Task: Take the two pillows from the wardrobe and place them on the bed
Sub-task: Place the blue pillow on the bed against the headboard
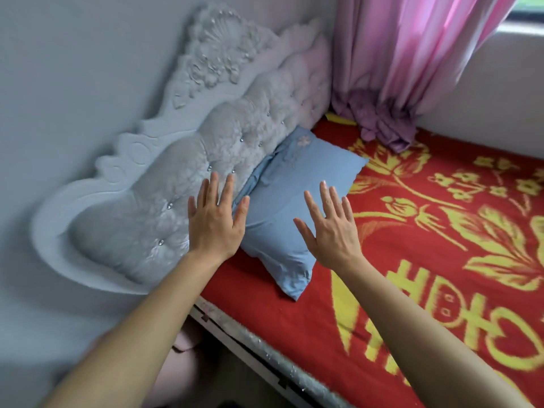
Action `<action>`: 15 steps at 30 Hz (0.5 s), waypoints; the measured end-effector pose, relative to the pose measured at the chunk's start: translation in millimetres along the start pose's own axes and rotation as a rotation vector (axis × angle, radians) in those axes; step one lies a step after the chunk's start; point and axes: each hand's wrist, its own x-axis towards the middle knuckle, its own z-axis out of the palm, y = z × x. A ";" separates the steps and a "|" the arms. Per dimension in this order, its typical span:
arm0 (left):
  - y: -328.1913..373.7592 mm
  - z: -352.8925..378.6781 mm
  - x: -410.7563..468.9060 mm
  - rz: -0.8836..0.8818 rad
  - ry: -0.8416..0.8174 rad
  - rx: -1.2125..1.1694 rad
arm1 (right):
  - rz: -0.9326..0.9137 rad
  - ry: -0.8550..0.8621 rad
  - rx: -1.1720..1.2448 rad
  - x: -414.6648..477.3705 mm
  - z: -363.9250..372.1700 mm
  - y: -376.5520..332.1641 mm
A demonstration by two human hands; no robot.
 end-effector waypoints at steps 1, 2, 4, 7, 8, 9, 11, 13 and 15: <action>4.4 -14.0 -5.8 0.004 0.031 -0.005 | -0.008 0.043 0.005 -2.0 -14.7 -1.3; 8.6 -27.4 -11.1 0.012 0.057 0.003 | -0.014 0.086 0.011 -3.3 -29.7 -2.6; 15.7 -53.5 -22.5 0.022 0.088 0.036 | -0.025 0.166 0.021 -7.9 -59.2 -5.8; 22.6 -88.6 -50.8 0.013 0.113 0.044 | -0.032 0.254 0.022 -27.7 -96.5 -15.6; 23.3 -99.4 -65.7 0.007 0.123 0.037 | -0.035 0.274 0.024 -38.1 -106.2 -20.7; 23.0 -109.8 -83.7 0.002 0.134 0.036 | -0.044 0.288 0.027 -50.0 -114.7 -26.8; 18.8 -128.8 -126.5 -0.010 0.156 0.052 | -0.090 0.288 0.036 -76.5 -128.5 -42.9; 10.5 -147.1 -176.7 -0.019 0.174 0.094 | -0.155 0.268 0.050 -107.2 -138.0 -63.5; -0.4 -166.6 -229.3 -0.028 0.212 0.138 | -0.216 0.252 0.075 -138.6 -144.7 -88.0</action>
